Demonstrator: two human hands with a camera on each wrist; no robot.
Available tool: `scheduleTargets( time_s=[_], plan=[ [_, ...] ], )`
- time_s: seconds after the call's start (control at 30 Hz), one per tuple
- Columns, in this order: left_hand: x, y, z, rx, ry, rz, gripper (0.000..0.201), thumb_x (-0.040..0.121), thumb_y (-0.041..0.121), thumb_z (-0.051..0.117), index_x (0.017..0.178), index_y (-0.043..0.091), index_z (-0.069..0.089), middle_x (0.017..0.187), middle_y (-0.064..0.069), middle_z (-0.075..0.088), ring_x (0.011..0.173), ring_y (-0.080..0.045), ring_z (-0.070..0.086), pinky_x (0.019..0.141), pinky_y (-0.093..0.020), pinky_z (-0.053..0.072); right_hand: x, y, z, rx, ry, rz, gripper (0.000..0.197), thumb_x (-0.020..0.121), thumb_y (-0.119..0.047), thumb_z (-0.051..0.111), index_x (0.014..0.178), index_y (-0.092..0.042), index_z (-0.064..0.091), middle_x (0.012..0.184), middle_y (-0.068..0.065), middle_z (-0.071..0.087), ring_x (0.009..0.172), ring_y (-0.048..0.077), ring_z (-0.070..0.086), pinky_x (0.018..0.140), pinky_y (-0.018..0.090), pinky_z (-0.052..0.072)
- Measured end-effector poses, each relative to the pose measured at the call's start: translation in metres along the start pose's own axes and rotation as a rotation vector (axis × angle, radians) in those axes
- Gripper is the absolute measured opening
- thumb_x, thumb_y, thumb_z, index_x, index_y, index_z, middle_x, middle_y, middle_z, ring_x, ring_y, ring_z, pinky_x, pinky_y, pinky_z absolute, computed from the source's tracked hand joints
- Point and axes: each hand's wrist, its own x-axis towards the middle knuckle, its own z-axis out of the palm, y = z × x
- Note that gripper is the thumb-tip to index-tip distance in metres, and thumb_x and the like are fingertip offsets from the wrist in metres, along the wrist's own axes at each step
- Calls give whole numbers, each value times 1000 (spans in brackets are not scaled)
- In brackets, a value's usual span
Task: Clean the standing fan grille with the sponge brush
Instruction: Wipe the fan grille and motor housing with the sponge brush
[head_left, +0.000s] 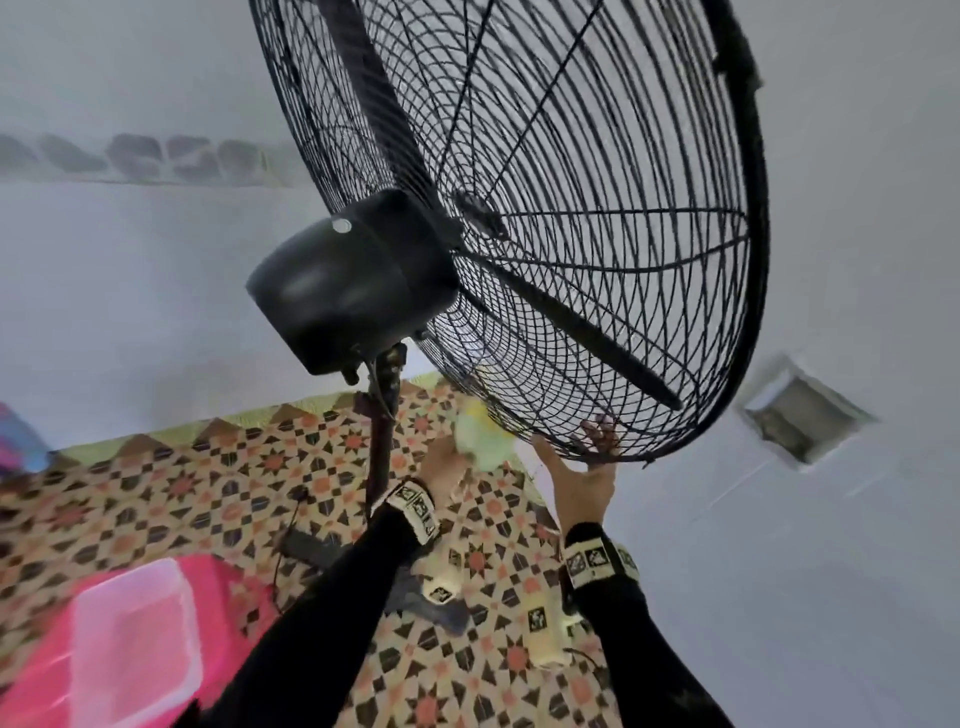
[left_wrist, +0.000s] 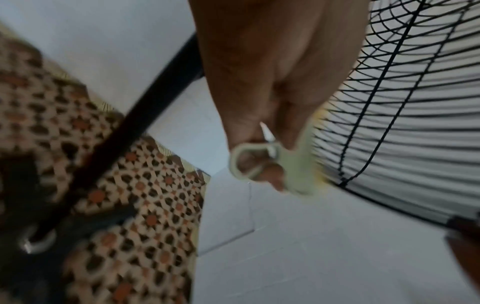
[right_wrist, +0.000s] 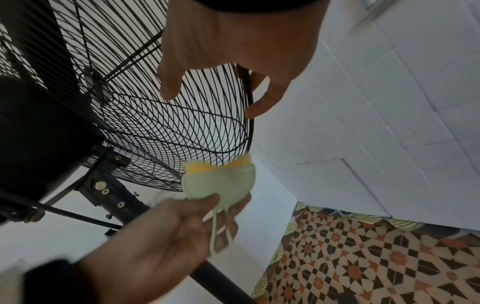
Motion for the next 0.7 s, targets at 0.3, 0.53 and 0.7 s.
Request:
scheduleTargets(
  time_s=[0.3, 0.53, 0.7],
  plan=[
    [25, 16, -19, 407, 381, 29, 36, 102, 3, 48, 136, -2, 58, 133, -21, 64, 120, -37, 62, 100, -40, 50, -7, -4, -2, 92, -24, 27, 104, 36, -68, 96, 126, -34, 56, 121, -15, 64, 119, 15, 59, 100, 51, 54],
    [1, 13, -28, 566, -5, 255, 32, 97, 10, 52, 127, 7, 61, 111, -19, 67, 96, -43, 70, 79, -50, 61, -2, 3, 0, 70, -29, 30, 106, 41, -63, 98, 133, -35, 53, 127, -10, 65, 121, 15, 60, 99, 53, 54],
    [25, 36, -54, 392, 286, 151, 41, 104, 4, 48, 145, 7, 49, 132, -14, 63, 107, -32, 68, 71, -22, 55, -10, 1, 3, 98, -23, 43, 114, 42, -62, 98, 140, -30, 49, 136, -3, 60, 119, 21, 62, 92, 52, 58]
  ],
)
